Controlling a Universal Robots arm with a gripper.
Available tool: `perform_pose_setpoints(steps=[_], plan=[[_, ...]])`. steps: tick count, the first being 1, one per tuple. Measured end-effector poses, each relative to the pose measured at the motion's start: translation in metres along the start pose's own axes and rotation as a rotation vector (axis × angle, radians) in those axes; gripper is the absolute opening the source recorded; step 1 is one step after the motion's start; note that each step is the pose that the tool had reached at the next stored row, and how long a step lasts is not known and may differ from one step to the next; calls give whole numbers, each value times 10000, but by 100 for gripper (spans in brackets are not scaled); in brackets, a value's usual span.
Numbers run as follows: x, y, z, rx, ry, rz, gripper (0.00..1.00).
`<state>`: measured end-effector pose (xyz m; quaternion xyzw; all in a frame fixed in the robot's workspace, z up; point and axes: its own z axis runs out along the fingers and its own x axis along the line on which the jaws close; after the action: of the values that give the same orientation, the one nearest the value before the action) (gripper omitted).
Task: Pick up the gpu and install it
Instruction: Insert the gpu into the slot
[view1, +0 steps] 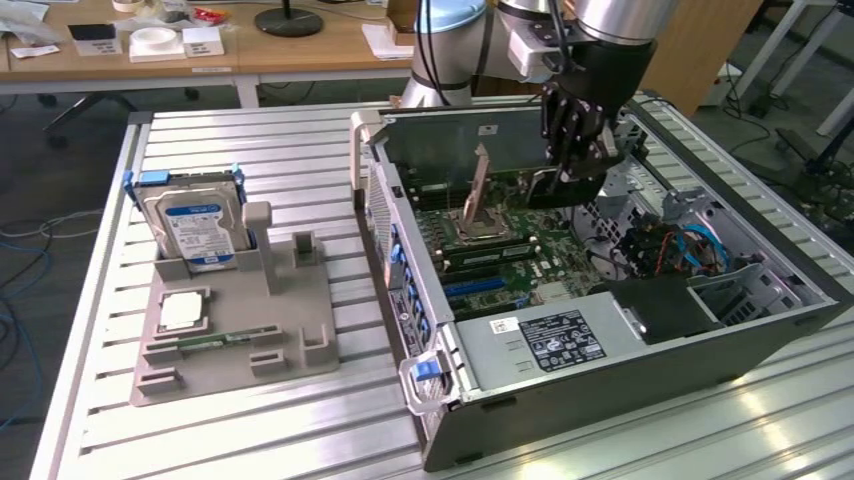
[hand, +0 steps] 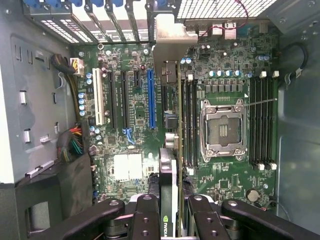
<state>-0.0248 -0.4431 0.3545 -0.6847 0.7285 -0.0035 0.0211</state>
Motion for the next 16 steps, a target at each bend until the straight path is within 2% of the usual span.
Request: perform_pose_setpoints(steps=[11, 16], plan=[[4, 15, 147, 0, 2, -1, 27], [5, 17, 157, -1, 4, -1, 27]])
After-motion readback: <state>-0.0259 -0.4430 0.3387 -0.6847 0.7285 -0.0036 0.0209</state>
